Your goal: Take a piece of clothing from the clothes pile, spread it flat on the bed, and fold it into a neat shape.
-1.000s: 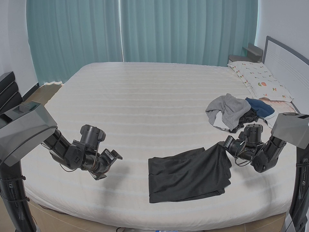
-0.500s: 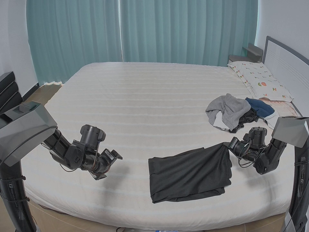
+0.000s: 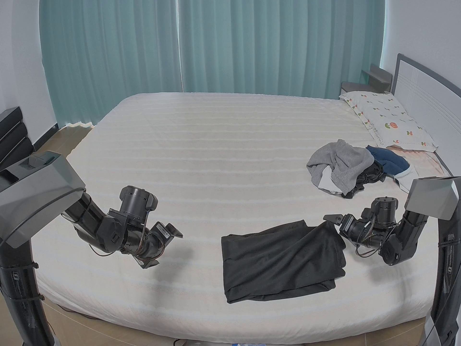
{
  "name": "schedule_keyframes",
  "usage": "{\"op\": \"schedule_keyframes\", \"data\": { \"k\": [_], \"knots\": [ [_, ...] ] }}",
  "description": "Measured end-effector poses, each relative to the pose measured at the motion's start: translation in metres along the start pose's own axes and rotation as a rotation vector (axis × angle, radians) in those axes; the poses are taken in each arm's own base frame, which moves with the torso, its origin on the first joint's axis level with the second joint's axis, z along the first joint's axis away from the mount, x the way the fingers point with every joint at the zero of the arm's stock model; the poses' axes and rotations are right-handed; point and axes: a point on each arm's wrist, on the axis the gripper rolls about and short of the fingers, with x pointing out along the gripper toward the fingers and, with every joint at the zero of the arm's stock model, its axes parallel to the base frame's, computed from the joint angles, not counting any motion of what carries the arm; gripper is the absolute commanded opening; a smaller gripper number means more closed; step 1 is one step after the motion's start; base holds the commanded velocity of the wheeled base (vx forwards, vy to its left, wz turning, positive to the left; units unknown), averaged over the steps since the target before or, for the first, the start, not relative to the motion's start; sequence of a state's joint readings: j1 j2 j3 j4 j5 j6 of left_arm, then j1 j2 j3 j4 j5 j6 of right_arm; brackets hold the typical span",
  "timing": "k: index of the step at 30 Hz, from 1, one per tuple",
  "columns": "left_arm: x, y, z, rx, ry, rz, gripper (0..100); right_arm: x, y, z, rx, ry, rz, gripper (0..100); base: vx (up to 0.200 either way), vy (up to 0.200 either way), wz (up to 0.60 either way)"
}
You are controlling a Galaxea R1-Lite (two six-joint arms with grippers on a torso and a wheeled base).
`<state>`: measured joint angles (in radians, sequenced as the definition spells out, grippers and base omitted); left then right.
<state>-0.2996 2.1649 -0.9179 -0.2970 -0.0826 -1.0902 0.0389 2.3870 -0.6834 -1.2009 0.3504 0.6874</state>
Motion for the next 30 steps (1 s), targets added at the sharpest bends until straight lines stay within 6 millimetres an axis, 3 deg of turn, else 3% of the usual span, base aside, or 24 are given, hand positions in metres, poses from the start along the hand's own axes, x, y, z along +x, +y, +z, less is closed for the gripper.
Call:
{"op": "schedule_keyframes", "data": {
  "k": [7,13,22,30],
  "knots": [
    [0.000,0.000,-0.003,0.008,0.006,0.004,100,-0.040,0.000,-0.015,-0.094,0.125,0.005,100,-0.057,0.000,0.00],
    [0.001,0.000,-0.004,0.010,0.008,0.005,100,-0.054,0.000,-0.019,-0.167,0.154,-0.006,100,-0.200,0.000,0.00],
    [0.001,0.001,-0.004,0.011,0.004,0.010,100,-0.056,-0.002,-0.025,-0.188,0.175,-0.015,100,-0.022,0.000,0.00],
    [0.003,0.001,-0.005,0.013,-0.012,0.022,100,-0.046,-0.007,-0.027,-0.189,0.187,-0.016,100,0.000,0.000,0.00]
  ]
}}
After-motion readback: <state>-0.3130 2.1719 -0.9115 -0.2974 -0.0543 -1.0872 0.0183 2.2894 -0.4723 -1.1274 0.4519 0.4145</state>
